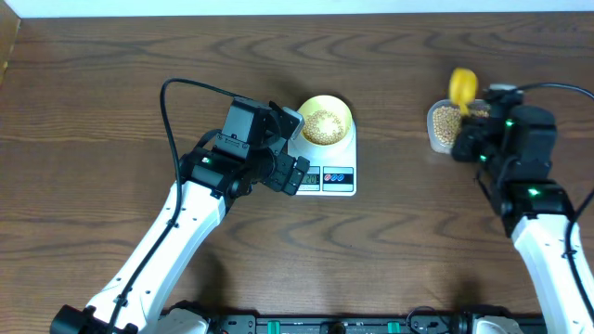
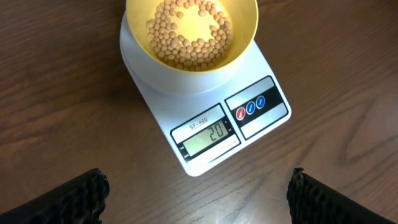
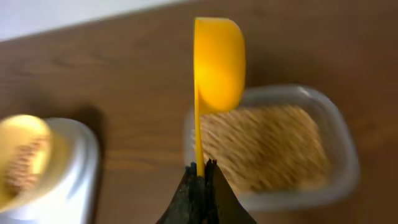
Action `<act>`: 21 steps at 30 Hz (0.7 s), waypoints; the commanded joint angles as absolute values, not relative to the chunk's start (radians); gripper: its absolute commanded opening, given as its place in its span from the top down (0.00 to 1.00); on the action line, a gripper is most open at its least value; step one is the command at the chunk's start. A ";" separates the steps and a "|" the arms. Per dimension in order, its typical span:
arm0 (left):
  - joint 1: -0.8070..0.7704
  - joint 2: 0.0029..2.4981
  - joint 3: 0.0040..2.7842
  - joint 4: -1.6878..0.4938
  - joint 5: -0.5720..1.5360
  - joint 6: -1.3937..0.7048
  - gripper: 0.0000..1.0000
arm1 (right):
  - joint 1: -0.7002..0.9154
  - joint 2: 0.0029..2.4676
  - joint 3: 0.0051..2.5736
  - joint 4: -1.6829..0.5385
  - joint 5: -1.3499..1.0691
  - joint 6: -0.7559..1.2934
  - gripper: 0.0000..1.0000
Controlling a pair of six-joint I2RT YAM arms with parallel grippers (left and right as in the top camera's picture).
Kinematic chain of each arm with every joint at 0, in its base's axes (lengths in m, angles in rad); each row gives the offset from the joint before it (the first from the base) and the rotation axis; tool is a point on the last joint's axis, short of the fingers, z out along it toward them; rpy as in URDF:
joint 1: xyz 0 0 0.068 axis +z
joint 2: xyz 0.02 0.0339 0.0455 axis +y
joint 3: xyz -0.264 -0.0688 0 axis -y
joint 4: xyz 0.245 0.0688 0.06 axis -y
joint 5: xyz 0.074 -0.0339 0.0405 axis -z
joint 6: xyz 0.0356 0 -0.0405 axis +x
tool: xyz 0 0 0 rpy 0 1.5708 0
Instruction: Scoop item into bowl and weigh 50g on scale
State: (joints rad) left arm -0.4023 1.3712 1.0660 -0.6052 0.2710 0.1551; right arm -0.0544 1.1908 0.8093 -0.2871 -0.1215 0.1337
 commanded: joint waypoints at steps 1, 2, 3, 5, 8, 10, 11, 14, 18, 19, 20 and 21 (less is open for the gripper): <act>-0.403 1.377 1.061 -0.608 0.265 0.164 0.06 | -0.084 1.186 0.811 -0.332 -0.113 0.071 0.99; -0.403 1.377 1.061 -0.608 0.265 0.164 0.06 | -0.086 1.186 0.811 -0.348 -0.078 0.070 0.99; -0.403 1.377 1.061 -0.608 0.265 0.164 0.06 | -0.085 1.186 0.811 -0.357 -0.053 0.070 0.99; -0.403 1.377 1.061 -0.608 0.265 0.164 0.06 | -0.085 1.194 0.809 -0.366 -0.011 0.070 0.99; -0.403 1.377 1.061 -0.608 0.265 0.164 0.06 | -0.085 1.232 0.807 -0.367 -0.006 0.070 0.99; -0.403 1.377 1.061 -0.608 0.265 0.164 0.06 | -0.085 1.268 0.808 -0.367 -0.006 0.070 0.99; -0.403 1.377 1.061 -0.608 0.265 0.164 0.06 | -0.085 1.280 0.807 -0.367 -0.006 0.070 0.99; -0.403 1.377 1.061 -0.608 0.265 0.164 0.06 | -0.086 1.325 0.807 -0.356 0.002 0.070 0.99; -0.403 1.377 1.061 -0.608 0.265 0.164 0.06 | -0.085 1.375 0.807 -0.333 0.001 0.070 0.99; -0.403 1.377 1.061 -0.608 0.265 0.164 0.06 | -0.085 1.387 0.808 -0.332 -0.001 0.070 0.99; -0.403 1.377 1.061 -0.608 0.265 0.164 0.06 | -0.085 1.397 0.808 -0.333 -0.006 0.070 0.99; -0.403 1.377 1.061 -0.608 0.265 0.164 0.06 | -0.085 1.409 0.807 -0.334 -0.017 0.071 0.99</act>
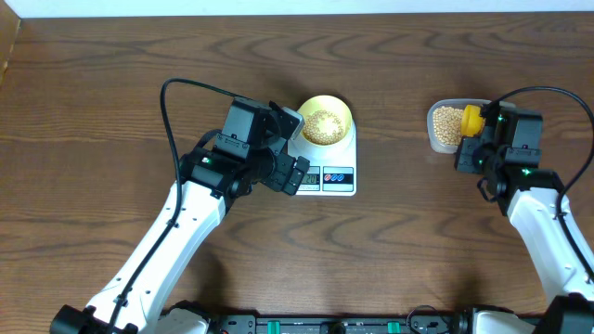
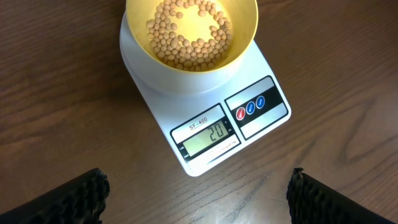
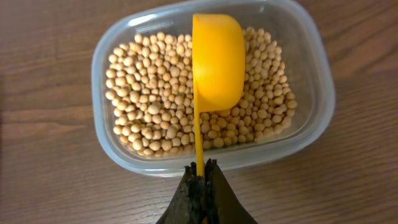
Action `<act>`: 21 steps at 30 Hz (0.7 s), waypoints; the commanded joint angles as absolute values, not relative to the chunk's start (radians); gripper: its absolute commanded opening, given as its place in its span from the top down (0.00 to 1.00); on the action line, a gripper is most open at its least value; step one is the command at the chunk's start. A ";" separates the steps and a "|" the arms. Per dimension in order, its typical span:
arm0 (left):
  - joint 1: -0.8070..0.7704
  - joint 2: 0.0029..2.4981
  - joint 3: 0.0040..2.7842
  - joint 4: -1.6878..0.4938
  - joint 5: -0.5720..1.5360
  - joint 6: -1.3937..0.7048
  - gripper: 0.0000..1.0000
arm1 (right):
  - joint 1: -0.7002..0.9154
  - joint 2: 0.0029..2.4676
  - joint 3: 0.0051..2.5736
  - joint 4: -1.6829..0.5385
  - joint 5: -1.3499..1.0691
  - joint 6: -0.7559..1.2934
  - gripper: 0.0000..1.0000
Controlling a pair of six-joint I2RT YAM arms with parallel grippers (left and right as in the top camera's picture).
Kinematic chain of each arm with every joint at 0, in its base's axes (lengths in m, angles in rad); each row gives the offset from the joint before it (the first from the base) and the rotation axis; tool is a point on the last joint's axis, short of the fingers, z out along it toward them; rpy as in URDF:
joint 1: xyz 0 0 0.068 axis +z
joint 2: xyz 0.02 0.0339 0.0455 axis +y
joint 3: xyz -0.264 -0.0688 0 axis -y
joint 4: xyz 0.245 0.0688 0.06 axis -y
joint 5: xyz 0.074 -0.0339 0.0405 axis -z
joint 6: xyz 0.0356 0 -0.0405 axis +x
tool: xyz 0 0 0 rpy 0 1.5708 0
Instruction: Scoop item into bowl and weigh 50g on scale
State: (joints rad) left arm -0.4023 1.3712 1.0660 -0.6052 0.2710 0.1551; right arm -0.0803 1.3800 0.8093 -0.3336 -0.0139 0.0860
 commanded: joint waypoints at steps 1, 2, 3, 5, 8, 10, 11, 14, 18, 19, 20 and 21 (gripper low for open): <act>-0.403 1.377 1.061 -0.608 0.265 0.164 0.06 | -0.085 1.416 0.808 -0.334 -0.035 0.074 0.99; -0.403 1.377 1.061 -0.608 0.265 0.164 0.06 | -0.085 1.425 0.807 -0.333 -0.072 0.074 0.99; -0.403 1.377 1.061 -0.608 0.265 0.164 0.06 | -0.085 1.431 0.807 -0.333 -0.119 0.074 0.99; -0.403 1.377 1.061 -0.608 0.265 0.164 0.06 | -0.085 1.434 0.808 -0.333 -0.201 0.074 0.99; -0.403 1.377 1.061 -0.608 0.265 0.164 0.06 | -0.086 1.433 0.808 -0.332 -0.270 0.089 0.99; -0.403 1.377 1.061 -0.608 0.265 0.164 0.06 | -0.086 1.433 0.808 -0.332 -0.273 0.139 0.99; -0.403 1.377 1.061 -0.608 0.265 0.164 0.06 | -0.086 1.432 0.808 -0.333 -0.273 0.163 0.99; -0.403 1.377 1.061 -0.608 0.265 0.164 0.06 | -0.087 1.430 0.808 -0.332 -0.273 0.221 0.99; -0.403 1.377 1.061 -0.608 0.265 0.164 0.06 | -0.114 1.428 0.808 -0.326 -0.342 0.289 0.99; -0.403 1.377 1.061 -0.608 0.265 0.164 0.06 | -0.128 1.428 0.808 -0.325 -0.376 0.302 0.99; -0.403 1.377 1.061 -0.608 0.265 0.164 0.06 | -0.140 1.428 0.808 -0.326 -0.398 0.308 0.99; -0.403 1.377 1.061 -0.608 0.265 0.164 0.06 | -0.153 1.428 0.808 -0.326 -0.416 0.315 0.99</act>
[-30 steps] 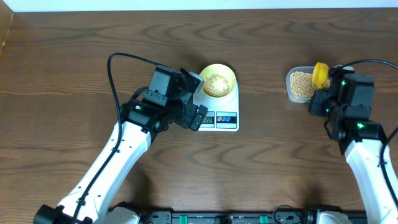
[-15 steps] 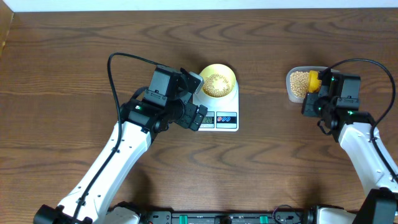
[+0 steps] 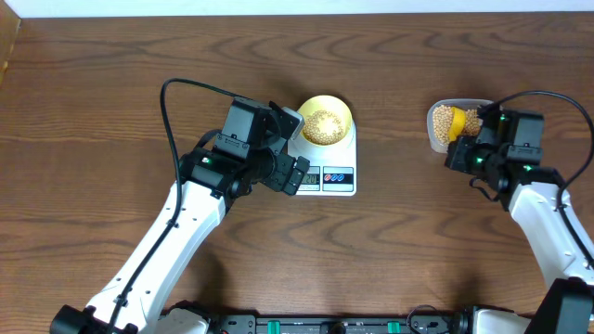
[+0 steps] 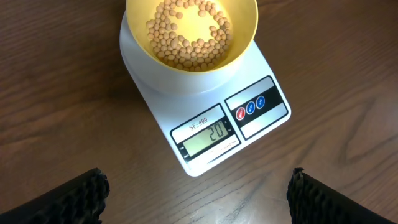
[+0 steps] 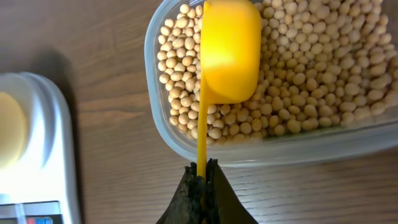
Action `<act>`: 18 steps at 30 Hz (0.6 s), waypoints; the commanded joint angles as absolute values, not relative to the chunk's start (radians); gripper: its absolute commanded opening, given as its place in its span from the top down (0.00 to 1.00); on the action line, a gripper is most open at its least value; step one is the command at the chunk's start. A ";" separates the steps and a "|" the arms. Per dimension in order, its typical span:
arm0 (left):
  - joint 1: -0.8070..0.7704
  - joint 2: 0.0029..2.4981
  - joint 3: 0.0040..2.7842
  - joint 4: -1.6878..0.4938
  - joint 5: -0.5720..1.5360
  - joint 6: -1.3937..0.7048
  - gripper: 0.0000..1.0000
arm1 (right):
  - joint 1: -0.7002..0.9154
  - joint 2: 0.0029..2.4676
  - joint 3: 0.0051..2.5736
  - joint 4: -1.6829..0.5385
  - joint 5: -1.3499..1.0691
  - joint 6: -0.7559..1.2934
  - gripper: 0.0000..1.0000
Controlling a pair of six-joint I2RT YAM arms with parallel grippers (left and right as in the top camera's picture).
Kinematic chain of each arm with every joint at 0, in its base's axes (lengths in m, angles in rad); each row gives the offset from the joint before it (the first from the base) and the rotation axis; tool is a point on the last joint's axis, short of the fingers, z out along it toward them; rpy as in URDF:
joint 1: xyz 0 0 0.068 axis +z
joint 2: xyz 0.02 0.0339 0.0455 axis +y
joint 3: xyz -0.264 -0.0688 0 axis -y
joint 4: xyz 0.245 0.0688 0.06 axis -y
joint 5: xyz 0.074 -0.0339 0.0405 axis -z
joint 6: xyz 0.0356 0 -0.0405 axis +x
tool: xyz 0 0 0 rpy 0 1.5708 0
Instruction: Scoop item into bowl and weigh 50g on scale
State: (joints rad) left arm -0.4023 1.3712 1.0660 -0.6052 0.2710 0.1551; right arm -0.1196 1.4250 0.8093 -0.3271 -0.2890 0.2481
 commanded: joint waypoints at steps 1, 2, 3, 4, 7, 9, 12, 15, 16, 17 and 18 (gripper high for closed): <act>-0.403 1.377 1.061 -0.608 0.265 0.164 0.06 | -0.164 1.428 0.808 -0.327 -0.430 0.320 0.99; -0.403 1.377 1.061 -0.608 0.265 0.164 0.06 | -0.181 1.428 0.808 -0.326 -0.451 0.330 0.99; -0.403 1.377 1.061 -0.608 0.265 0.164 0.06 | -0.194 1.428 0.808 -0.326 -0.467 0.338 0.99; -0.403 1.377 1.061 -0.608 0.265 0.164 0.06 | -0.206 1.428 0.808 -0.325 -0.483 0.346 0.99; -0.403 1.377 1.061 -0.608 0.265 0.164 0.06 | -0.250 1.428 0.808 -0.326 -0.537 0.368 0.99; -0.403 1.377 1.061 -0.608 0.265 0.164 0.06 | -0.281 1.428 0.808 -0.326 -0.585 0.381 0.99; -0.403 1.377 1.061 -0.608 0.265 0.164 0.06 | -0.337 1.428 0.808 -0.326 -0.643 0.427 0.99; -0.403 1.377 1.061 -0.608 0.265 0.164 0.06 | -0.376 1.428 0.808 -0.326 -0.696 0.434 0.99; -0.403 1.377 1.061 -0.608 0.265 0.164 0.06 | -0.392 1.429 0.808 -0.326 -0.722 0.434 0.99; -0.403 1.377 1.061 -0.608 0.265 0.164 0.06 | -0.406 1.429 0.808 -0.326 -0.747 0.434 0.99; -0.403 1.377 1.061 -0.608 0.265 0.164 0.06 | -0.418 1.429 0.808 -0.326 -0.766 0.434 0.99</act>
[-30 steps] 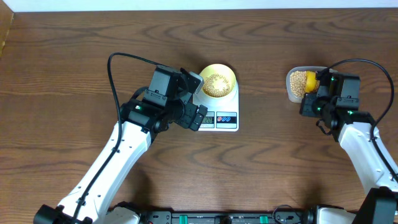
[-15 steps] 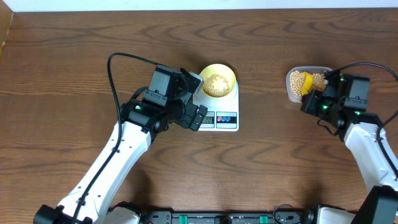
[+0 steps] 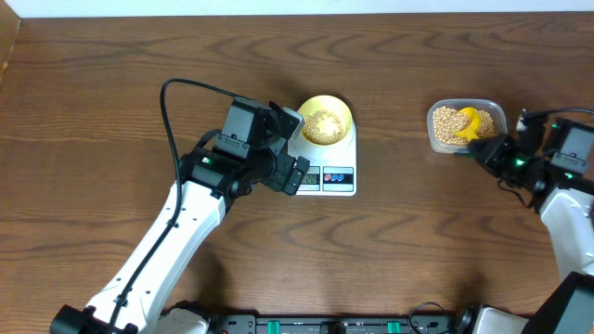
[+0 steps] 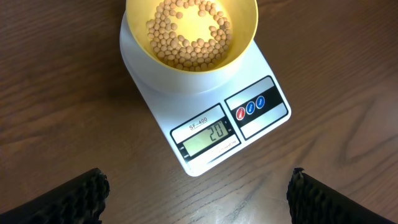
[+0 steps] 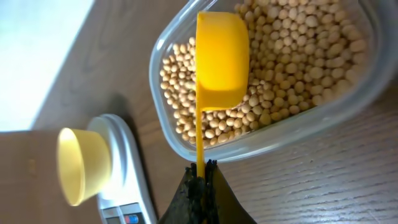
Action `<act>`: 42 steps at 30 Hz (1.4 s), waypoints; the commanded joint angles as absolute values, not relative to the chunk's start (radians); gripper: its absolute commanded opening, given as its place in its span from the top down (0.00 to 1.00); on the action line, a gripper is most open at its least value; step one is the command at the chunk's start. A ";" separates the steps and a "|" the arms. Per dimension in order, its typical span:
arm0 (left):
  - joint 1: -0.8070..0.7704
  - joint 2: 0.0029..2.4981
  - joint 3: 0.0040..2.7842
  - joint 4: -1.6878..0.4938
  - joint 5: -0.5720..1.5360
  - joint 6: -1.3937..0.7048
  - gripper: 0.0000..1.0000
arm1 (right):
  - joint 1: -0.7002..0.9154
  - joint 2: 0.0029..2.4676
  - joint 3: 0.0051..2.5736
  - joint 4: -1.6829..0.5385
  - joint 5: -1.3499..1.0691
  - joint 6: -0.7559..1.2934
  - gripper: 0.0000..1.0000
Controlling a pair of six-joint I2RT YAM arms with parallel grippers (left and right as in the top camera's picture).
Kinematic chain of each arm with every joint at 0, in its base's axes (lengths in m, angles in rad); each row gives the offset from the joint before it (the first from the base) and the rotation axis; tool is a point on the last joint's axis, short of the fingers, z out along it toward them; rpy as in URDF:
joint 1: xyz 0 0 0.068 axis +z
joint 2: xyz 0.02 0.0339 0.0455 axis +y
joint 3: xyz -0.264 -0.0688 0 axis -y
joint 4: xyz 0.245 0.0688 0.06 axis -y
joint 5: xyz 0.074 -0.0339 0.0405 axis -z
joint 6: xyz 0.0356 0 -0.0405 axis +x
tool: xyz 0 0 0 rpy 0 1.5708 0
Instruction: Scoop item into bowl and weigh 50g on scale
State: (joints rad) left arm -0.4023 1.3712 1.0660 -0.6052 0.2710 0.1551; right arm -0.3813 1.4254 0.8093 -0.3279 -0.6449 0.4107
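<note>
A yellow bowl holding a layer of soybeans sits on the white scale, whose display reads 20. My left gripper hangs open just in front of the scale, touching nothing. At the right a clear tub is full of soybeans. My right gripper is shut on the thin handle of a yellow scoop, whose cup lies down among the beans at the tub's near side. In the overhead view the scoop shows inside the tub, the right gripper to its right.
The wooden table runs between scale and tub. A black cable loops over the left arm. The bowl and scale also appear at the left edge of the right wrist view.
My right gripper has shifted to the right and tilted, so the scoop's cup now dips into the beans from the tub's right side. The left arm and the scale reading are unchanged.
The right gripper first held the empty scoop high above the tub. Then it was lower, over the beans, then with the cup at the tub's left part, and now tilted in among the beans. The left gripper stayed open by the scale, which read 20 throughout.
</note>
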 commanded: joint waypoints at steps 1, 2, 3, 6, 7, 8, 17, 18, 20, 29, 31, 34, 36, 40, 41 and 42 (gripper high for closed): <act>-0.403 1.377 1.061 -0.608 0.265 0.164 0.06 | -0.434 1.429 0.808 -0.326 -0.787 0.434 0.99; -0.403 1.377 1.061 -0.608 0.265 0.164 0.06 | -0.447 1.429 0.808 -0.326 -0.803 0.434 0.99; -0.403 1.377 1.061 -0.608 0.265 0.164 0.06 | -0.463 1.429 0.808 -0.326 -0.822 0.434 0.99; -0.403 1.377 1.061 -0.608 0.265 0.164 0.06 | -0.509 1.429 0.808 -0.326 -0.874 0.461 0.99; -0.403 1.377 1.061 -0.608 0.265 0.164 0.06 | -0.523 1.429 0.808 -0.326 -0.898 0.470 0.99; -0.403 1.377 1.061 -0.608 0.265 0.164 0.06 | -0.535 1.429 0.808 -0.326 -0.915 0.478 0.99; -0.403 1.377 1.061 -0.608 0.265 0.164 0.06 | -0.591 1.429 0.808 -0.325 -1.028 0.570 0.99; -0.403 1.377 1.061 -0.608 0.265 0.164 0.06 | -0.591 1.429 0.808 -0.324 -1.028 0.572 0.99; -0.403 1.377 1.061 -0.608 0.265 0.164 0.06 | -0.591 1.429 0.808 -0.324 -1.032 0.572 0.99; -0.403 1.377 1.061 -0.608 0.265 0.164 0.06 | -0.588 1.429 0.808 -0.238 -1.136 0.641 0.99; -0.403 1.377 1.061 -0.608 0.265 0.164 0.06 | -0.581 1.429 0.808 -0.222 -1.136 0.666 0.99; -0.403 1.377 1.061 -0.608 0.265 0.164 0.06 | -0.559 1.429 0.808 -0.199 -1.135 0.700 0.99; -0.403 1.377 1.061 -0.608 0.265 0.164 0.06 | -0.536 1.429 0.808 -0.167 -1.135 0.727 0.99; -0.403 1.377 1.061 -0.608 0.265 0.164 0.06 | -0.464 1.429 0.808 -0.064 -1.122 0.818 0.99; -0.403 1.377 1.061 -0.608 0.265 0.164 0.06 | -0.444 1.429 0.808 -0.041 -1.110 0.841 0.99; -0.403 1.377 1.061 -0.608 0.265 0.164 0.06 | -0.422 1.429 0.808 -0.016 -1.092 0.869 0.99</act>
State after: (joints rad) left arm -0.4023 1.3712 1.0660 -0.6052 0.2710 0.1551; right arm -0.4801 1.4265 0.8082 -0.0601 -1.1019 0.7631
